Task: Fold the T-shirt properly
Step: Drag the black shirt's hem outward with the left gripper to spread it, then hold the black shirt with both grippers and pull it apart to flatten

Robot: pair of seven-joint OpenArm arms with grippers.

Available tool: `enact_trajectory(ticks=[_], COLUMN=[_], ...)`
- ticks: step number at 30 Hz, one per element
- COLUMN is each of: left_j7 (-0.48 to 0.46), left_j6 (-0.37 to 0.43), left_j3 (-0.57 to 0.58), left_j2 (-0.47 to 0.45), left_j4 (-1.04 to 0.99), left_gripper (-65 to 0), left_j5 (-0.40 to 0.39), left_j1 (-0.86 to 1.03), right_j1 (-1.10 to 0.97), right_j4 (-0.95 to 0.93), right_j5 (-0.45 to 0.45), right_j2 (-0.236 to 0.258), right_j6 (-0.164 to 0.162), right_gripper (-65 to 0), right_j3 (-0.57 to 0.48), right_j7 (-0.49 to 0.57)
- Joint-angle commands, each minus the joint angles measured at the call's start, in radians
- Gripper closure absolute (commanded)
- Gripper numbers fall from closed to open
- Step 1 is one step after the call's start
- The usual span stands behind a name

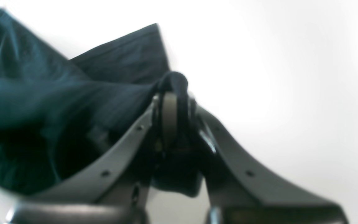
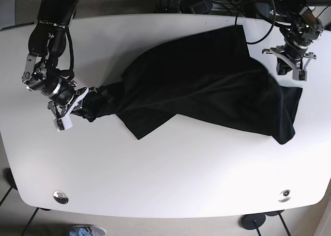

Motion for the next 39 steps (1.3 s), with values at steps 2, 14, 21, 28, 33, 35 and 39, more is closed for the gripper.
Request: enact_trajectory(ticks=[2,14,21,28,33,35,39], left_j7=[-0.017,-0.017,-0.017,-0.017,-0.017,-0.018,-0.021], left_j6=[0.004,0.004,0.004,0.004,0.004,0.004,0.004], left_j3=[-0.080,-0.011,-0.065,-0.060,0.063,0.069,0.069], left_j2=[-0.017,-0.023,-0.111,-0.125,-0.125,-0.125,-0.129], left_j4=[0.019,-0.041,-0.333,-0.511,-0.581,-0.604,-0.627], left_gripper=[-20.8,-35.0,-34.7,-34.4,-28.3,-20.7,-1.8], left_j5=[-0.017,-0.007,-0.015,-0.017,-0.014,-0.014,0.005], left_j1=[0.017,-0.150,-0.258,-0.322,-0.324,-0.324,-0.344], right_j1=[0.022,-0.009,-0.026,-0.027,-0.023,-0.023,-0.026], right_j4=[0.016,0.022,0.033,0.036,0.036,0.036,0.036], right_j5=[0.010,0.014,0.016,0.016,0.016,0.016,0.016], right_j2=[0.003,-0.011,-0.011,-0.011,-0.011,-0.011,-0.013], right_j6=[-0.003,-0.002,-0.002,-0.002,-0.002,-0.002,-0.002], right_gripper=[-1.7,-1.7,-1.7,-1.7,-1.7,-1.7,-1.7], right_j3=[0.011,0.012,0.017,0.019,0.019,0.019,0.019], right_j7=[0.027,0.028,0.031,0.033,0.033,0.033,0.033])
